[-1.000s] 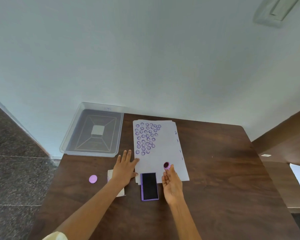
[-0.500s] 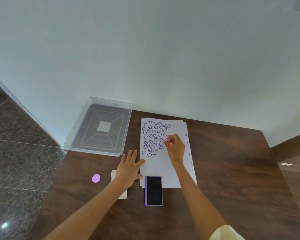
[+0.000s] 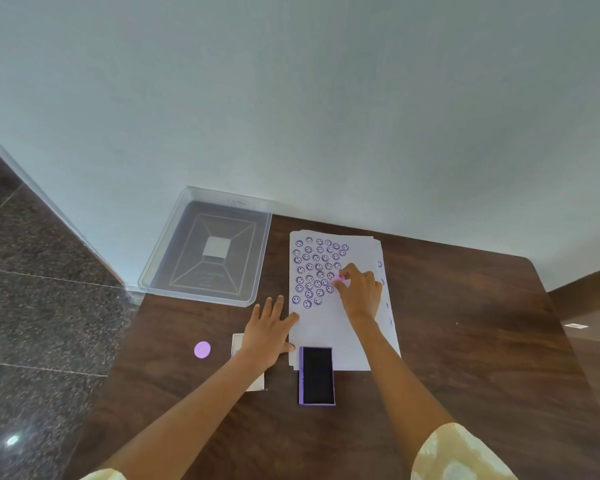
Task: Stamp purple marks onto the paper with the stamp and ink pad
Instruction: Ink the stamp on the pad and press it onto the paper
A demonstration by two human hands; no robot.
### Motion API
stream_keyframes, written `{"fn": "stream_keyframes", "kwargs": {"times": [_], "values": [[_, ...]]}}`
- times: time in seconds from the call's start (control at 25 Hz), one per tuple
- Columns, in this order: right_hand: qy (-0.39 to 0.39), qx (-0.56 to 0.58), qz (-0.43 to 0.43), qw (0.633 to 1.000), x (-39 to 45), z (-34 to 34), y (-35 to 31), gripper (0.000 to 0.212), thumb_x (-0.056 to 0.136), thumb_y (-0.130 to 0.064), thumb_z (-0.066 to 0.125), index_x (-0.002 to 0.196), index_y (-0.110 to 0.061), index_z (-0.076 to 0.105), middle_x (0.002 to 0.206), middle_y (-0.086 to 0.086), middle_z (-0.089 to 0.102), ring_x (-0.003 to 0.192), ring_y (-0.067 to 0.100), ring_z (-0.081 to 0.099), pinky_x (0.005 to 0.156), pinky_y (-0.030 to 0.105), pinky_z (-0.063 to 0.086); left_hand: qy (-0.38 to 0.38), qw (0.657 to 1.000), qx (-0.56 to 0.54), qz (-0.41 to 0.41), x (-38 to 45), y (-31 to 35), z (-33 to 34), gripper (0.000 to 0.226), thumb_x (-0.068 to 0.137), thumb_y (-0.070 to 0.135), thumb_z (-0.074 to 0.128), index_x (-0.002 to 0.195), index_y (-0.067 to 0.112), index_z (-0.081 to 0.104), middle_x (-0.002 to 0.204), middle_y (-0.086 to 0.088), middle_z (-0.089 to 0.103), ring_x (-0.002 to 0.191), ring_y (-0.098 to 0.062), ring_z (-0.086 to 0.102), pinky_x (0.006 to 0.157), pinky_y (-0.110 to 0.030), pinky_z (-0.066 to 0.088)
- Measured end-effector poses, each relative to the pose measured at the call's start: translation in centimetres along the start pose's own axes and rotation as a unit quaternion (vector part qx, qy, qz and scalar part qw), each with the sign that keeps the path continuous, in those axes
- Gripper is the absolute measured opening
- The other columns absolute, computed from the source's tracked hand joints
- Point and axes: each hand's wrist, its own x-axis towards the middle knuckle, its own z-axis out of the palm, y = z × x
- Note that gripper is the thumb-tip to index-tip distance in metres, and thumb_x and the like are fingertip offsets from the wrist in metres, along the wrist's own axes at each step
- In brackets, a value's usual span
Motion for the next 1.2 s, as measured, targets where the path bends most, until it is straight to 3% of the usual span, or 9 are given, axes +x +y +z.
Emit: {"fn": "stream_keyframes", "kwargs": {"times": [0.08, 0.16, 0.28, 0.44, 0.64, 1.2], "values": [[-0.007, 0.119, 0.058, 0.991, -0.4, -0.6, 0.0, 0.022, 0.083, -0.025, 0.066, 0.100, -0.014, 0.058, 0.104, 0.009, 0.067, 0.098, 0.026, 0.058, 0.081, 0.031, 0.041, -0.003, 1.000, -0.003, -0.001, 0.0, 0.0, -0.1, 0.055, 0.091, 0.037, 0.054, 0.137, 0.023, 0.026, 0.157, -0.016, 0.006, 0.144, -0.038, 0.004, 0.118, -0.050, 0.012], [0.029, 0.271, 0.104, 0.957, -2.3, -1.2, -0.3, 0.023, 0.081, -0.024, 0.069, 0.098, -0.012, 0.059, 0.101, 0.008, 0.068, 0.094, 0.023, 0.062, 0.074, 0.022, 0.046, -0.005, 1.000, -0.002, -0.001, -0.2, 0.0, -0.2, 0.055, 0.092, 0.037, 0.054, 0.137, 0.022, 0.026, 0.157, -0.017, 0.006, 0.144, -0.038, 0.005, 0.117, -0.050, 0.014], [0.048, 0.341, 0.100, 0.933, -6.2, -2.2, -0.6, 0.019, 0.080, -0.028, 0.070, 0.094, -0.020, 0.060, 0.095, -0.003, 0.068, 0.086, 0.012, 0.064, 0.067, 0.006, 0.043, -0.012, 1.000, 0.001, 0.000, -0.3, 0.1, -0.4, 0.056, 0.092, 0.037, 0.053, 0.138, 0.022, 0.026, 0.157, -0.018, 0.006, 0.144, -0.039, 0.005, 0.116, -0.051, 0.015], [-0.036, 0.318, 0.048, 0.946, -11.3, -3.1, -0.2, 0.013, 0.080, -0.030, 0.069, 0.090, -0.029, 0.061, 0.087, -0.011, 0.069, 0.080, -0.004, 0.062, 0.065, 0.001, 0.044, -0.022, 1.000, 0.004, 0.001, -0.2, 0.1, -0.7, 0.057, 0.092, 0.037, 0.053, 0.139, 0.022, 0.024, 0.157, -0.018, 0.005, 0.144, -0.040, 0.005, 0.116, -0.052, 0.017], [-0.111, 0.213, -0.012, 0.971, -15.0, -2.3, 0.1, 0.010, 0.086, -0.026, 0.061, 0.092, -0.017, 0.061, 0.094, 0.001, 0.069, 0.083, 0.012, 0.063, 0.074, 0.018, 0.050, -0.024, 1.000, 0.001, 0.003, -0.5, 0.0, -0.7, 0.058, 0.092, 0.038, 0.053, 0.140, 0.022, 0.024, 0.157, -0.019, 0.005, 0.144, -0.039, 0.006, 0.115, -0.052, 0.018], [-0.066, 0.092, 0.001, 0.994, -16.0, -0.2, -1.1, 0.017, 0.090, -0.025, 0.057, 0.101, -0.013, 0.059, 0.107, 0.005, 0.067, 0.096, 0.017, 0.061, 0.081, 0.024, 0.050, -0.026, 1.000, -0.008, 0.001, -0.4, 0.0, -0.8, 0.056, 0.093, 0.036, 0.052, 0.140, 0.022, 0.024, 0.157, -0.018, 0.003, 0.144, -0.039, 0.003, 0.116, -0.051, 0.015]]}}
